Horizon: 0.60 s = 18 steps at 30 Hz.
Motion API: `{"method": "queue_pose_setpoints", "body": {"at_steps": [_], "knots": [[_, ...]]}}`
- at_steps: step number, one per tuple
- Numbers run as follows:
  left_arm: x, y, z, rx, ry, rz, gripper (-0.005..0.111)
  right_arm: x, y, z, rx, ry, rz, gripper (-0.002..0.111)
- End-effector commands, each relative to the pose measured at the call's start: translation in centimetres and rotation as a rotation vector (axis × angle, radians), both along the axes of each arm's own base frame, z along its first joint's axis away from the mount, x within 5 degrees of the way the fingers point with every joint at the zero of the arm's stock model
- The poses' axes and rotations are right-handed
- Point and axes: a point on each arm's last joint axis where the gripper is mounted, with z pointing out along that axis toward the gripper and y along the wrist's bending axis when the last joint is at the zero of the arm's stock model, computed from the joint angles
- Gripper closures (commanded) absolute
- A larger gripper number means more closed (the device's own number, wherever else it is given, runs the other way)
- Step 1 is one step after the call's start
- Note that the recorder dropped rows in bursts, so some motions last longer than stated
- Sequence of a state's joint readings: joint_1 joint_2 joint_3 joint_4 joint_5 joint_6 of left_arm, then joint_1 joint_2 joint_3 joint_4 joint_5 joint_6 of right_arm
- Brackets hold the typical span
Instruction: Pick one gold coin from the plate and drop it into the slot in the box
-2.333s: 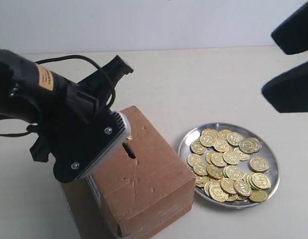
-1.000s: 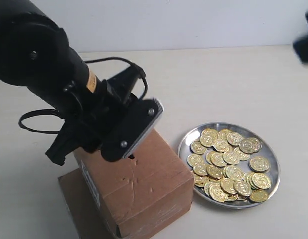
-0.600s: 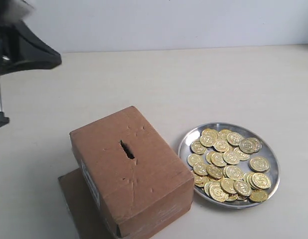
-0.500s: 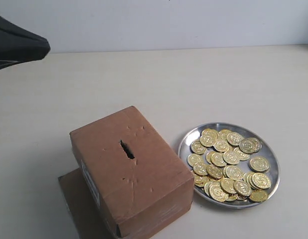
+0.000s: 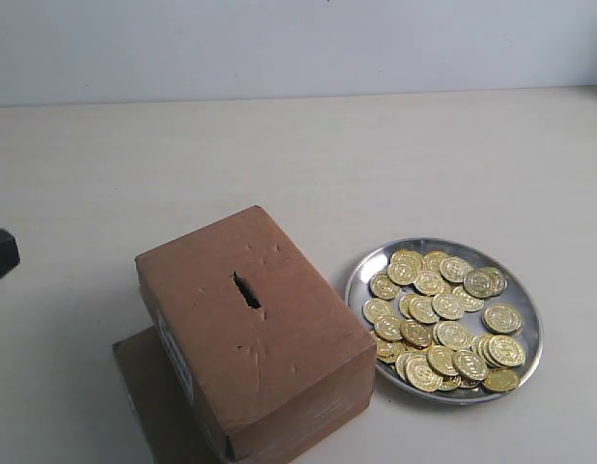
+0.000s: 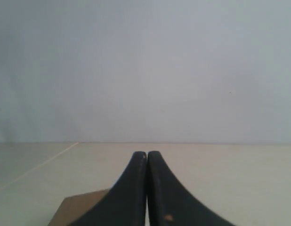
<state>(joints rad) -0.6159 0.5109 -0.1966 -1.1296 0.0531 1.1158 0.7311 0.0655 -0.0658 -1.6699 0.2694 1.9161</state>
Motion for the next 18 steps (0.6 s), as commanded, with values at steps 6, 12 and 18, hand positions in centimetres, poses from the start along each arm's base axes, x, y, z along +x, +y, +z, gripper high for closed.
{"method": "queue_pose_setpoints", "body": {"at_steps": [6,12,18], "knots": [[-0.9,1.6,-6.1,-0.102,0.252,0.167,0.107,-0.3,-0.1,-1.7,-0.056,-0.045,0.003,0.108],[-1.0,1.6,-6.1,-0.086,0.245,0.154,0.107,-0.3,-0.1,-1.7,-0.053,-0.041,0.009,0.108],[-1.0,1.6,-6.1,-0.084,0.245,0.151,0.107,-0.3,-0.1,-1.7,-0.045,-0.038,0.007,0.108]]}}
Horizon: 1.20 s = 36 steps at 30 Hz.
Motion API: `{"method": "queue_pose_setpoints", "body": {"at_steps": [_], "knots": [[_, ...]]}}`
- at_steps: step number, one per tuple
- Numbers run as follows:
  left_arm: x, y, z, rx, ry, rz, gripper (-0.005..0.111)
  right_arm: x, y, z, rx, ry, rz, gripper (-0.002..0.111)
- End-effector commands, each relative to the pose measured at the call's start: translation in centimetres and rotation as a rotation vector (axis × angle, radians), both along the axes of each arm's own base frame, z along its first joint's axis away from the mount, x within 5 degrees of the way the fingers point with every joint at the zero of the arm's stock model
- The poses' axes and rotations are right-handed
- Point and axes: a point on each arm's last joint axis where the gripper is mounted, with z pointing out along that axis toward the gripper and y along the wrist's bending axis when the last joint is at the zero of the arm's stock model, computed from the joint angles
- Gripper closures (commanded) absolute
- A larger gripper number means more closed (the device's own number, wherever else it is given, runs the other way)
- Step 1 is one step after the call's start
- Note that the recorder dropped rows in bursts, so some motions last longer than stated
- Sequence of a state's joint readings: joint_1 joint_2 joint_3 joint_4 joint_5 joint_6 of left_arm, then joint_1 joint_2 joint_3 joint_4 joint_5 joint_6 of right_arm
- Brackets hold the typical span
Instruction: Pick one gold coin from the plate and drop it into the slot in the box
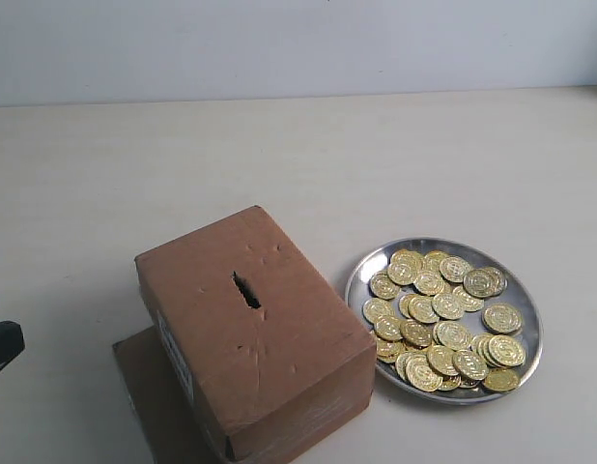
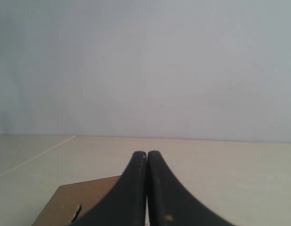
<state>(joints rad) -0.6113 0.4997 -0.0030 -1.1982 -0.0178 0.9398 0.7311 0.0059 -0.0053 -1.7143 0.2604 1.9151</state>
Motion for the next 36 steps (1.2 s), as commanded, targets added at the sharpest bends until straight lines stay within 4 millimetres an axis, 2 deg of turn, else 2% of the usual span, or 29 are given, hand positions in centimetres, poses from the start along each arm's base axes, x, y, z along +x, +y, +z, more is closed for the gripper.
{"method": "queue_pose_setpoints", "body": {"at_steps": [1,16,21,27,36], "knots": [[0.0,0.1,0.0,0.001,-0.005,0.007,0.107,0.0,0.0,-0.1,-0.009,-0.009,0.002,0.108],[-0.1,0.4,0.3,-0.022,-0.031,0.027,0.107,0.0,-0.1,-0.1,-0.011,-0.008,-0.024,0.108],[-0.2,1.8,1.2,-0.08,-0.118,0.167,0.107,0.2,-1.2,-0.1,-0.012,-0.005,-0.223,0.108],[-1.0,3.5,2.6,-0.141,-0.302,0.343,0.107,0.2,-2.5,-0.1,-0.012,-0.003,-0.445,0.108],[-2.2,4.0,3.6,-0.188,-0.447,0.385,0.107,0.0,-3.3,-0.2,-0.011,-0.002,-0.599,0.108]]}}
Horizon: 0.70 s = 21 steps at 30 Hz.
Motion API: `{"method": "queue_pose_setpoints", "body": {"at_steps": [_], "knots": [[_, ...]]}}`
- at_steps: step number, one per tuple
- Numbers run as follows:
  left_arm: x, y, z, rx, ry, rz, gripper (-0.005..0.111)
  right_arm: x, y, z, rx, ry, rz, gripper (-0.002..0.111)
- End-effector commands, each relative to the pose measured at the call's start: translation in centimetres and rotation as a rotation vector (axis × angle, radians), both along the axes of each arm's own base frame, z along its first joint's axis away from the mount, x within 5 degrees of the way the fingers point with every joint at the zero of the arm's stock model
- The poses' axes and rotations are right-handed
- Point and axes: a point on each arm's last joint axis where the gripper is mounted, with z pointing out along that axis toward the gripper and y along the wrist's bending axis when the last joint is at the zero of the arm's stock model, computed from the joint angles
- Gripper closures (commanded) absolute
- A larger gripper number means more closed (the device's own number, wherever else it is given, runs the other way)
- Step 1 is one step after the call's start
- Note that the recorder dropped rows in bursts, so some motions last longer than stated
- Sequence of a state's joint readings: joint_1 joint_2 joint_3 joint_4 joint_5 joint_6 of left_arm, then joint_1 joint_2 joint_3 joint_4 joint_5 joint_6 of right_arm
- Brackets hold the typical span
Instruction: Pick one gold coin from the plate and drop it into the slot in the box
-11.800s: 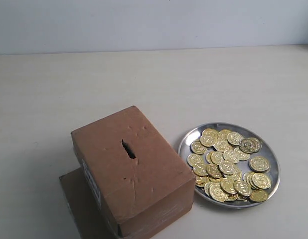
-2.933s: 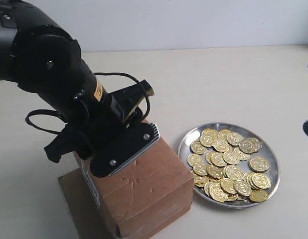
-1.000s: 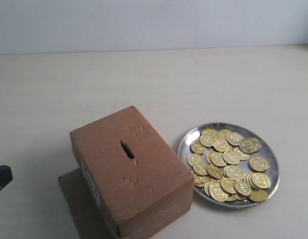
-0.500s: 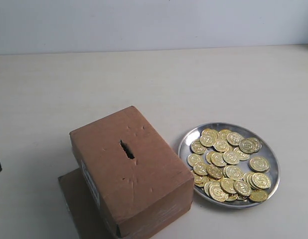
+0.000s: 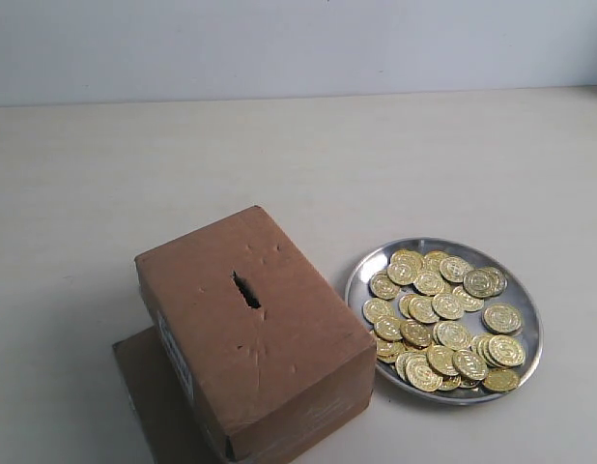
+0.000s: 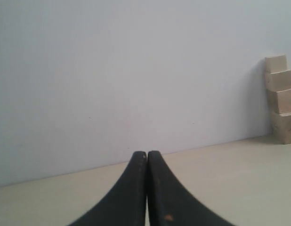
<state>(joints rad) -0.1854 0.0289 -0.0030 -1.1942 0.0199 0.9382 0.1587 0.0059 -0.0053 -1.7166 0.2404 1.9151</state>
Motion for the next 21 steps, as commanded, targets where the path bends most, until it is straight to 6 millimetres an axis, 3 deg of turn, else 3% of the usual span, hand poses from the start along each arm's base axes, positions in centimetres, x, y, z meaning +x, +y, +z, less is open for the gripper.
{"method": "queue_pose_setpoints", "body": {"at_steps": [1,21], "knots": [[-0.24,0.06,0.06,-0.002,-0.025,0.003,0.107,-0.1,-0.28,-0.14,-0.007,-0.001,-0.052,0.108],[-0.23,0.07,0.06,0.0,-0.026,0.006,0.107,-0.22,-0.65,-0.14,-0.007,0.0,-0.121,0.108]]}}
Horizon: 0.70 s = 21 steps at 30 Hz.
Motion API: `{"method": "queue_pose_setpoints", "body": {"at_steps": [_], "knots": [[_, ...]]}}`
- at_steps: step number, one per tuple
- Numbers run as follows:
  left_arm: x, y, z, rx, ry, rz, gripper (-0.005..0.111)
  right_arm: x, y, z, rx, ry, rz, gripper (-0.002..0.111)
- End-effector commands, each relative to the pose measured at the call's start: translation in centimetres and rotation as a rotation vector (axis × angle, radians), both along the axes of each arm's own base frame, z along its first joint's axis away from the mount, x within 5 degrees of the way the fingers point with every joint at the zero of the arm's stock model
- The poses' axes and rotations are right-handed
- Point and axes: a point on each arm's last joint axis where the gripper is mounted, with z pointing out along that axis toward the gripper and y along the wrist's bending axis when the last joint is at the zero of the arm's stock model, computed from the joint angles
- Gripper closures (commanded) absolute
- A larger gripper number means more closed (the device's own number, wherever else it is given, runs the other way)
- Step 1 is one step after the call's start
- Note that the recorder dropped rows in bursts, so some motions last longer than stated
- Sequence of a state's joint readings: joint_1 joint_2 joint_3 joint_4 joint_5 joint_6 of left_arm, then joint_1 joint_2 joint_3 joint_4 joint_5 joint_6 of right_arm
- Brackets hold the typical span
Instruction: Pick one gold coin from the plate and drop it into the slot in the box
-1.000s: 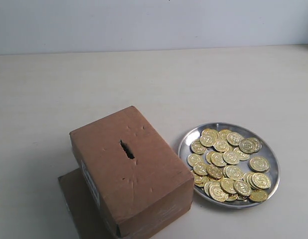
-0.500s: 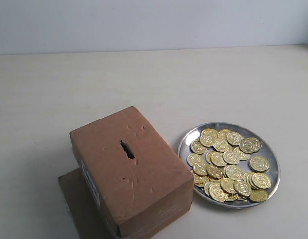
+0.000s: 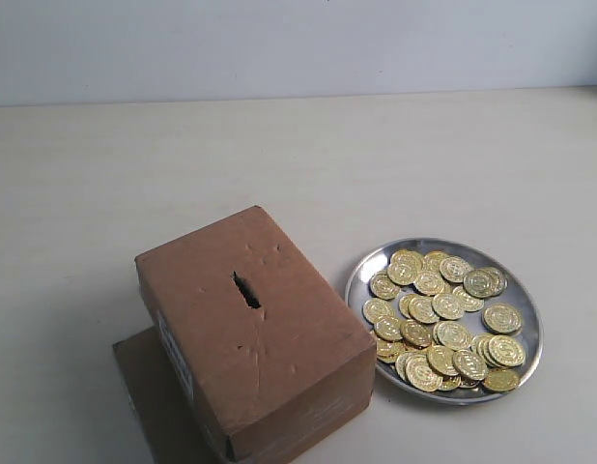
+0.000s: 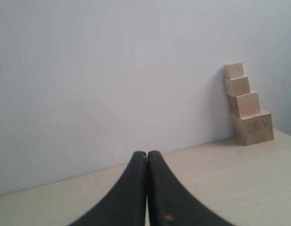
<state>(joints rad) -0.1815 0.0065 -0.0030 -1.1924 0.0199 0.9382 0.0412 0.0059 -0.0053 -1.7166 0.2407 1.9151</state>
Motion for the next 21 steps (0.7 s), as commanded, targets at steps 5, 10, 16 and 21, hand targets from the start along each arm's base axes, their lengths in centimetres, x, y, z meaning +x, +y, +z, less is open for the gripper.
{"method": "queue_pose_setpoints", "body": {"at_steps": [5,10,16,21], "knots": [[0.0,0.0,-0.1,0.002,-0.003,0.001,0.107,0.0,0.1,-0.4,0.094,0.005,0.023,0.108],[0.0,0.0,-0.1,0.002,-0.003,0.001,0.107,0.1,0.3,-0.9,0.046,0.07,0.036,0.108],[0.0,0.0,-0.1,0.002,-0.003,0.001,0.107,0.2,2.1,-0.4,-0.278,0.054,0.202,0.108],[0.0,0.0,-0.1,0.002,-0.003,0.001,0.107,0.2,1.8,-1.4,-0.226,0.154,0.188,0.108]]}}
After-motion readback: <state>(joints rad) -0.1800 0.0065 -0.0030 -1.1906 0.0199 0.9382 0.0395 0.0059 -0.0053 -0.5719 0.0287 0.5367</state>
